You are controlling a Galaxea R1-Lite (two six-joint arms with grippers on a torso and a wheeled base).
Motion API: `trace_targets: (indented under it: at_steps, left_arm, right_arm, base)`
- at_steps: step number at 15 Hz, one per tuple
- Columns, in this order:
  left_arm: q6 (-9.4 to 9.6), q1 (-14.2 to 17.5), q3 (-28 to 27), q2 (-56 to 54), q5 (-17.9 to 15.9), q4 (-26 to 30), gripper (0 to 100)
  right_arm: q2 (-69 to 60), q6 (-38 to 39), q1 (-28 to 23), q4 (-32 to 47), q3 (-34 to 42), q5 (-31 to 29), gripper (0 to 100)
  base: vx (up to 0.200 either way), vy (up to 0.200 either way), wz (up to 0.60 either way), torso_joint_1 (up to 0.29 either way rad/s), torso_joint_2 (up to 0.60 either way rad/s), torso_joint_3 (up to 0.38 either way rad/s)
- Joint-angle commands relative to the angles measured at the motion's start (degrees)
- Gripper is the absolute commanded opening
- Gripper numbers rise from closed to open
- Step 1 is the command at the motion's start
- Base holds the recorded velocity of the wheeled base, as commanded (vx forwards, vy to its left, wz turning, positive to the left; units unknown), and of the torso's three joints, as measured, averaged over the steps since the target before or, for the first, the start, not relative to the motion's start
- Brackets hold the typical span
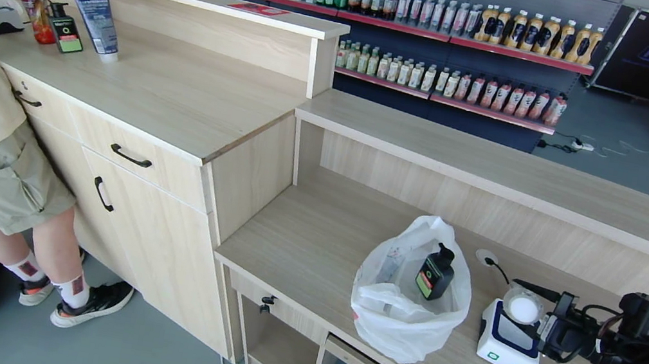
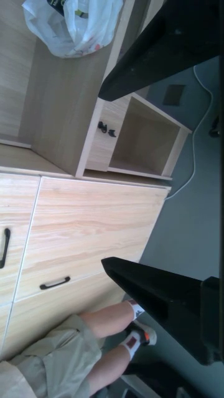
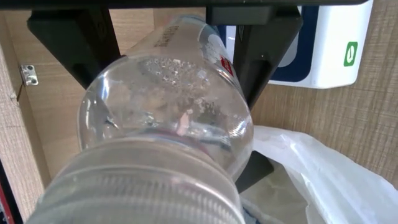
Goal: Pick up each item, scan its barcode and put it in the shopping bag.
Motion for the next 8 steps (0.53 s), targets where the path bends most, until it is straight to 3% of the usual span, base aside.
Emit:
trace_targets:
  at_steps: [1, 6, 8]
  left_arm:
    - [0.00, 0.0, 0.0, 0.0, 0.0, 0.0, 100]
    - [0.00, 0.0, 0.0, 0.0, 0.0, 0.0, 100]
    - [0.00, 0.0, 0.0, 0.0, 0.0, 0.0, 100]
  right_arm:
    - [0.0, 0.0, 0.0, 0.0, -0.1, 0.0, 0]
    - [-4.5, 8.5, 0.9, 0.4, -0.9, -0.1, 0]
    - [-18.6, 25.2, 1.7, 6.6, 2.5, -1.1, 0]
  base:
    - [0.000, 0.000, 0.00, 0.000, 0.00, 0.000]
    - [0.000, 0.000, 0.00, 0.000, 0.00, 0.000]
    - [0.000, 0.000, 0.00, 0.000, 0.00, 0.000]
